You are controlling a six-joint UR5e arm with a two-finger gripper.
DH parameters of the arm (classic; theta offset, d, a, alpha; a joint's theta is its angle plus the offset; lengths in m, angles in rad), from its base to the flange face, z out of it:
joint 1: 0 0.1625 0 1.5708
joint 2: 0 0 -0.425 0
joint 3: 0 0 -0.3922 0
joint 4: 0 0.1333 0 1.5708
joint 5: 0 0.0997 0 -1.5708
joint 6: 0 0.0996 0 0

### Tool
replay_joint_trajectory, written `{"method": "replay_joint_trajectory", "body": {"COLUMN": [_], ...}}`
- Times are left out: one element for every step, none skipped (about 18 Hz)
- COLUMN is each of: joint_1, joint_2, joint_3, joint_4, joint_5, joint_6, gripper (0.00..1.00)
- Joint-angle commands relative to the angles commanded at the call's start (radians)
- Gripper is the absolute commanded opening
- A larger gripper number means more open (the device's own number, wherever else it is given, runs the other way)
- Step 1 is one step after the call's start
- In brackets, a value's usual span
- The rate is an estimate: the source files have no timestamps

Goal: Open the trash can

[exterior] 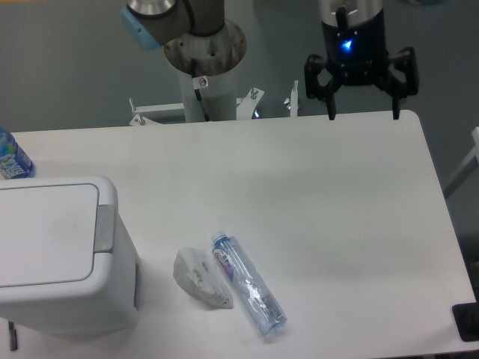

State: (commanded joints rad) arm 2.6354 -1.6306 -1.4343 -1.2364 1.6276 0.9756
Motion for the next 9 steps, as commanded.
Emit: {"method": "replay_joint_trajectory", "body": {"joint_1": [0.000,0.000,0.002,0.005,0.008,0.006,0.002,0.000,-0.002], "joint_2": [0.000,0.000,0.000,0.000,0.000,0.002,0.002,0.000,0.000], "joint_3": [0.000,0.002,0.002,0.005,0.005,0.008,0.011,0.011,0.011], "joint_4": [0.002,0.000,-0.002,-0.002,-0.002,-0.002,-0.002,-0.002,-0.002], "joint_5": [0.000,0.000,0.000,0.000,-0.002,-0.002,-0.003,-0.003,-0.003], "joint_6": [0.000,0.000,0.000,-0.002,-0.003,-0.011,-0.012,-0.015,-0.021], "gripper": [1.00,1.00,1.00,1.00,1.00,1.00,1.00,1.00,1.00]}}
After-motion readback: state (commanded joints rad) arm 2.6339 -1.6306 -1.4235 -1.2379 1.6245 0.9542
